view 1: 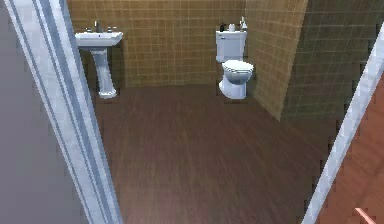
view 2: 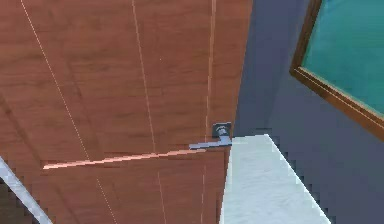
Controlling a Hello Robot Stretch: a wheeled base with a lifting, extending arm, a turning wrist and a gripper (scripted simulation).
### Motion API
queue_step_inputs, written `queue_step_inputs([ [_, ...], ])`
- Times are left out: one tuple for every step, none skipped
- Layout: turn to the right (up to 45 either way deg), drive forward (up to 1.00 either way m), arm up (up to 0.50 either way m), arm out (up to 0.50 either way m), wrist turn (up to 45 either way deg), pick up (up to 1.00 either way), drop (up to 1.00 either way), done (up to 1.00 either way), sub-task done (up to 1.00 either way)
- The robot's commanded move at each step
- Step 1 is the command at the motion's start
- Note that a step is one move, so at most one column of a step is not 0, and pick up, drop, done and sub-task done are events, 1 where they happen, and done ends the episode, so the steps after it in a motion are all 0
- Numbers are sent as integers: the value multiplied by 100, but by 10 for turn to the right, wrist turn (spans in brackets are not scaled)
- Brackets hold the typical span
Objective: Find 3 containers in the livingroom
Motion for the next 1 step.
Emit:
queue_step_inputs([
  [0,25,0,0,0,0,0,0,0],
])
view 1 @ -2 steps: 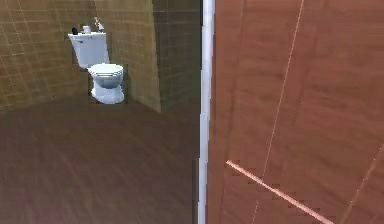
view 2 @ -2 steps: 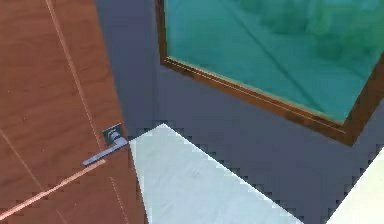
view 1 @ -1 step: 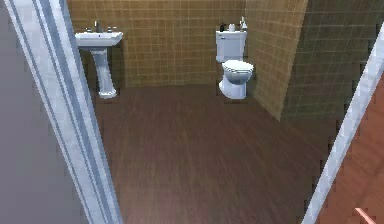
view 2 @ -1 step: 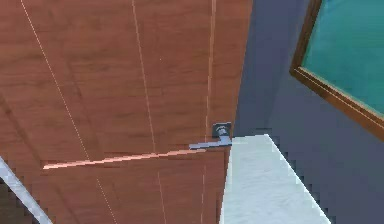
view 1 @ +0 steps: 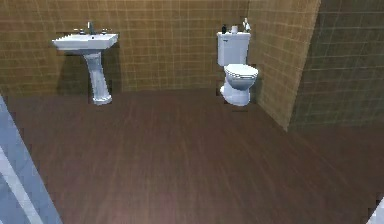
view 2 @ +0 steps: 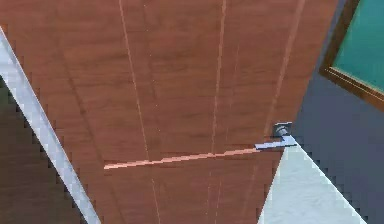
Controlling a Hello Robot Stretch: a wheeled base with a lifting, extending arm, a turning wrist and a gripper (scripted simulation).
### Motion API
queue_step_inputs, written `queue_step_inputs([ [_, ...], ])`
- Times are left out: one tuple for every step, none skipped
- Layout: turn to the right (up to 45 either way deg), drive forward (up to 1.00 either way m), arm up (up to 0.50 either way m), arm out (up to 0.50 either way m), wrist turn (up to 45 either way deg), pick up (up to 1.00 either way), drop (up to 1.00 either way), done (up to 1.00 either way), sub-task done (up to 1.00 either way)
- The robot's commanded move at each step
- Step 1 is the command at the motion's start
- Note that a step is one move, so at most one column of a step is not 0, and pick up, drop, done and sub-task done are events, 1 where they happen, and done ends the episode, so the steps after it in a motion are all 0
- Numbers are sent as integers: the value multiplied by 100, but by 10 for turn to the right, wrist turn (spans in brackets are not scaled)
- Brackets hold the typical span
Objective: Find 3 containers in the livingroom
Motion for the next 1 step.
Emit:
queue_step_inputs([
  [270,0,0,0,0,0,0,0,0],
])
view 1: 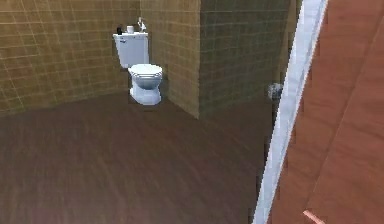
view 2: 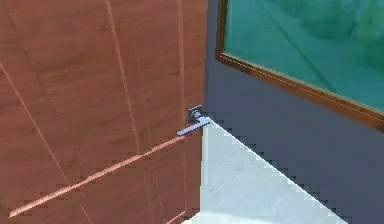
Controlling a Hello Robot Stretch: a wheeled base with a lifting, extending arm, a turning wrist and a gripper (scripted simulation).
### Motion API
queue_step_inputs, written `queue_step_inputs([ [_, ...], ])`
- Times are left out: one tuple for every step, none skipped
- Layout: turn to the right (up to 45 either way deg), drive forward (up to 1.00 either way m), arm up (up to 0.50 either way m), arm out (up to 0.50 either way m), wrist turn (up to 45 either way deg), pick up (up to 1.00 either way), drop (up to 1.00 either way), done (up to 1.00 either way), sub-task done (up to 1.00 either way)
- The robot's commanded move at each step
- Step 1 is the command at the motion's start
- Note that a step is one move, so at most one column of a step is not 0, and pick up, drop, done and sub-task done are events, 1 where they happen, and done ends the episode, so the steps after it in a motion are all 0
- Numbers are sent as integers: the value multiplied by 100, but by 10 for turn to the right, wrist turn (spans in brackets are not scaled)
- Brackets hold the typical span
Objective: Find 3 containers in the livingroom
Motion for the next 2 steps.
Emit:
queue_step_inputs([
  [0,15,0,0,0,0,0,0,0],
  [-90,0,0,0,0,0,0,0,0],
])
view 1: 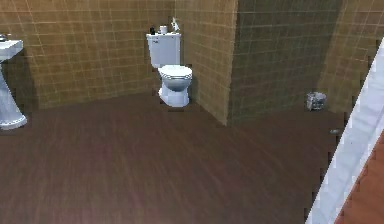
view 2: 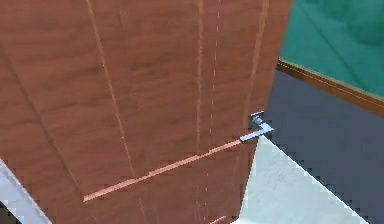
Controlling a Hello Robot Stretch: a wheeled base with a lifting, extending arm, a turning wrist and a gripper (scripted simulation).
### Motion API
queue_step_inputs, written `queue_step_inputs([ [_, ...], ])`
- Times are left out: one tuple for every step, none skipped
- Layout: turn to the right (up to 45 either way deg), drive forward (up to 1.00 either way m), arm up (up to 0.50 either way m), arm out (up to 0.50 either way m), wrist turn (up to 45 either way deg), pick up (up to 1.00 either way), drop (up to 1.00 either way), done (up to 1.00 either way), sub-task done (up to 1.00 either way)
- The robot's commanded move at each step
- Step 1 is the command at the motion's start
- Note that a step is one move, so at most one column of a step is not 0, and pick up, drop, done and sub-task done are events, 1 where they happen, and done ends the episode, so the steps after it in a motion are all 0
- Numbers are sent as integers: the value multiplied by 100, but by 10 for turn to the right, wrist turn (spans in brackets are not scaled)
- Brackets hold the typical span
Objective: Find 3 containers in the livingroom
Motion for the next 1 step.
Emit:
queue_step_inputs([
  [0,50,0,0,0,0,0,0,0],
])
